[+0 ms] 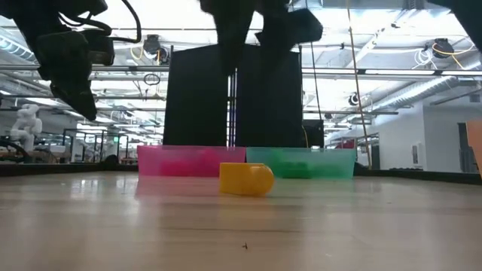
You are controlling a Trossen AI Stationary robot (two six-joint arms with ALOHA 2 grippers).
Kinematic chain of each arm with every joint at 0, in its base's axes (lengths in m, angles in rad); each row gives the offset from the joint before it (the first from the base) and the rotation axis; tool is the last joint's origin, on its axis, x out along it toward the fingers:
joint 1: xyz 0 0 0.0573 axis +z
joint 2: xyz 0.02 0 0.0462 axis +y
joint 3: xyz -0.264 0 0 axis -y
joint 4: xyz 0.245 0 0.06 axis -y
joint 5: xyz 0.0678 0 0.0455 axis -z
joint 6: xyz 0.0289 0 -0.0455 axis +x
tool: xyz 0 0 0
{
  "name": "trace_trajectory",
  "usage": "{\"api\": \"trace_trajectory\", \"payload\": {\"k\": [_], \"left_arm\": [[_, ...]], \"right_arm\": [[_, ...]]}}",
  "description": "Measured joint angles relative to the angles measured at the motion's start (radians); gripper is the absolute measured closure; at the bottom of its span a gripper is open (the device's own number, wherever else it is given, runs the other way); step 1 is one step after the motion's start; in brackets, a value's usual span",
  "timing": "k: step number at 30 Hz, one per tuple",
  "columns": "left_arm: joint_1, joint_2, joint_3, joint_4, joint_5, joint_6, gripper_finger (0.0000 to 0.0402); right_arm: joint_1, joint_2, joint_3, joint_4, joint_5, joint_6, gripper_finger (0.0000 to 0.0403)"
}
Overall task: Sort blocks
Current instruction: Put the yellow game piece into the yellow bin
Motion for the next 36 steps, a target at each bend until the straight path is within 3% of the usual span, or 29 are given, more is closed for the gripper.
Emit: {"api": "trace_trajectory", "payload": {"k": [3, 7, 17, 27, 31, 36], "left_arm": [[0.000, 0.000, 0.000, 0.000, 0.000, 0.002, 0.0249], [0.000, 0.000, 0.000, 0.001, 0.001, 0.001, 0.0249], [0.000, 0.000, 0.000, 0.005, 0.003, -0.005, 0.0249], [0.000, 0.000, 0.000, 0.007, -0.012, -0.006, 0.0249], [0.000, 0.000, 0.000, 0.007, -0.013, -0.007, 0.0249], [0.000, 0.000, 0.000, 0.005, -0.015, -0.008, 0.0249]], "right_arm": [[-0.007, 0.021, 0.002, 0.007, 0.001, 0.015, 0.0129], [-0.013, 0.069, 0.002, 0.013, -0.020, 0.017, 0.0103], [-0.024, 0.219, 0.002, 0.017, -0.109, -0.002, 0.0102], [-0.070, 0.272, 0.008, 0.018, -0.159, -0.012, 0.0105], [-0.095, 0.274, 0.007, 0.022, -0.189, -0.062, 0.0138], [-0.107, 0.275, 0.007, 0.032, -0.190, -0.096, 0.0248]]}}
